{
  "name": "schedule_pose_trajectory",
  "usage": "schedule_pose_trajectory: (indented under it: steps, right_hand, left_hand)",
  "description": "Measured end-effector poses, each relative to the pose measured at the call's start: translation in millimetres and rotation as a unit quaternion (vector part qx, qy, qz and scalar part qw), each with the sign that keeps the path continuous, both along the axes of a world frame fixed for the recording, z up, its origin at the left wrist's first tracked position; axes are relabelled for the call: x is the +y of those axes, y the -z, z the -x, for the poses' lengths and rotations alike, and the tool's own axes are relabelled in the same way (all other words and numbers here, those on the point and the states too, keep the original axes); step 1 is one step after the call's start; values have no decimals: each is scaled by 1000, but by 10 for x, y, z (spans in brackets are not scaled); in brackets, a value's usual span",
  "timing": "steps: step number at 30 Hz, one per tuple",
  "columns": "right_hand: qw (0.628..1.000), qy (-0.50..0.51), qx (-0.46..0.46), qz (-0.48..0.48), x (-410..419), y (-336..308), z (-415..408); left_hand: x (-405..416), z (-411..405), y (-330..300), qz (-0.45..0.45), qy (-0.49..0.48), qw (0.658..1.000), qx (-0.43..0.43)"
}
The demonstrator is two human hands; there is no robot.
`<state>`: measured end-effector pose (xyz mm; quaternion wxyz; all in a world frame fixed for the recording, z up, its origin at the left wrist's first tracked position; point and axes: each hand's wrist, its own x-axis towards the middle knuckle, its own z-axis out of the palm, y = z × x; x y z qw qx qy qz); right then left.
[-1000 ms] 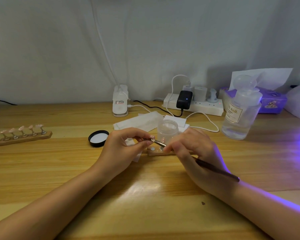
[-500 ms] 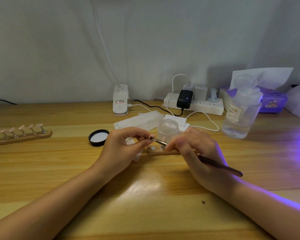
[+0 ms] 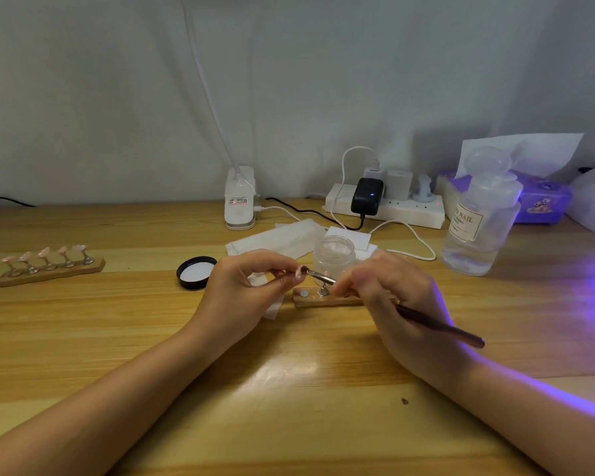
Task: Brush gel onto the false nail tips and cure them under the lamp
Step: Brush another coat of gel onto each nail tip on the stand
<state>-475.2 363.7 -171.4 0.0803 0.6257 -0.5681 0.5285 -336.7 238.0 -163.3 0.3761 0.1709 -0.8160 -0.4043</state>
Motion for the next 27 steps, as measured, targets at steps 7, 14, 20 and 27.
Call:
schedule_pose_trajectory:
  steps: [7,14,20,27]
  right_hand:
    - [994,12,-102,-29,-1,-31,13]
    - [1000,-8,11,-11,-9,-19,-16]
    - [990,-22,-137,-32,34,-19,-13]
    - [990,-38,-125,-58,17,-34,-8]
  left_hand:
    - [19,3,-16,-20,-2,1000,-1]
    - [-10,12,21,-6,18,1000,-9]
    - [-11,2,26,-15,18,1000,2]
    - [15,10,32,-39,37,999,7]
